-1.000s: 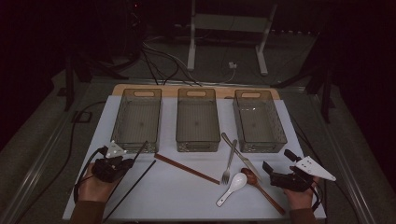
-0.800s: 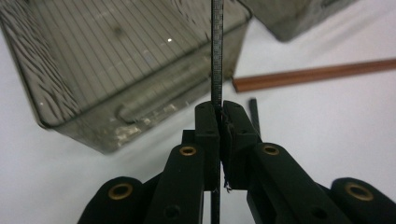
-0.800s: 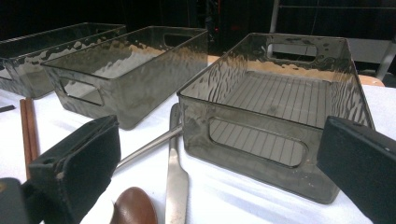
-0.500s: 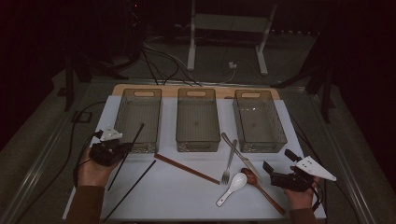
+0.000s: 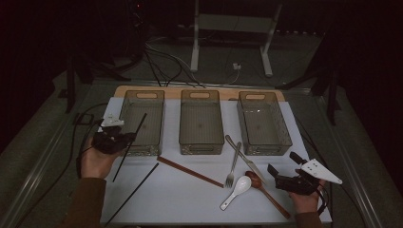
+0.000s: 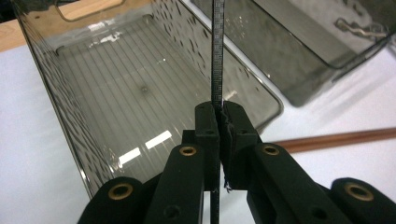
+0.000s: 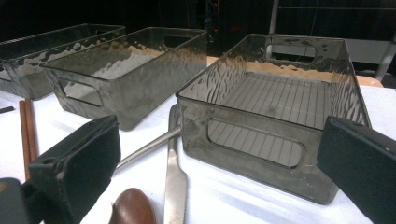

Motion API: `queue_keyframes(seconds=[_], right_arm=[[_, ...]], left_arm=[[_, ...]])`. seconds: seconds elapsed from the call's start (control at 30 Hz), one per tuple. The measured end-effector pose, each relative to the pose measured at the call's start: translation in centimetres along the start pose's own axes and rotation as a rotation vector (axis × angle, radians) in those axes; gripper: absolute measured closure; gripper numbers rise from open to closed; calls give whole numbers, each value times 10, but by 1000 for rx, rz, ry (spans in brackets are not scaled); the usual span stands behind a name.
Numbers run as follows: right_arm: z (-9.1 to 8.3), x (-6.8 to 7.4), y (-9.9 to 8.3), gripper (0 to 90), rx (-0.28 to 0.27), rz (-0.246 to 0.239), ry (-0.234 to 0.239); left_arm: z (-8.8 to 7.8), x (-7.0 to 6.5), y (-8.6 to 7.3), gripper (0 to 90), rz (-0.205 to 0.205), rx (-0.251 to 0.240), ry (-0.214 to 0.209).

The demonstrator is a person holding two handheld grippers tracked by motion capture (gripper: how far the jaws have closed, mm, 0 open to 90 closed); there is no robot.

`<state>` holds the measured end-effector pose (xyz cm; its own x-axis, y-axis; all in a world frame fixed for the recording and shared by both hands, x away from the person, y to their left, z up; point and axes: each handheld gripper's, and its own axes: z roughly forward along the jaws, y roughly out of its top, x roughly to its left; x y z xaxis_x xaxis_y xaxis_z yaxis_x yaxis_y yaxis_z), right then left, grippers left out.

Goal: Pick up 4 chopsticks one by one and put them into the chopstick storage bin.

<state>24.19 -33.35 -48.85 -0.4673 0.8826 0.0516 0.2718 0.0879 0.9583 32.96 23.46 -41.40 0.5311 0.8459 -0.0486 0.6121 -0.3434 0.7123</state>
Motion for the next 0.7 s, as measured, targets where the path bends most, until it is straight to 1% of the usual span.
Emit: queue_keyframes(seconds=[0.17, 0.23, 0.43, 0.6, 0.7], right_arm=[[0, 0, 0, 0, 2, -1, 0], [0, 0, 0, 0, 1, -1, 0], [1, 0, 0, 0, 4, -3, 1], [1, 0, 0, 0, 5, -5, 1], [1, 0, 0, 0, 4, -2, 0]], left_arm=[[4, 10, 8, 876, -25, -5, -3], [6, 13, 10, 876, -30, 1, 1], [9, 20, 18, 876, -44, -3, 0], [15, 26, 24, 876, -67, -3, 5], [16, 28, 27, 876, -75, -12, 7]])
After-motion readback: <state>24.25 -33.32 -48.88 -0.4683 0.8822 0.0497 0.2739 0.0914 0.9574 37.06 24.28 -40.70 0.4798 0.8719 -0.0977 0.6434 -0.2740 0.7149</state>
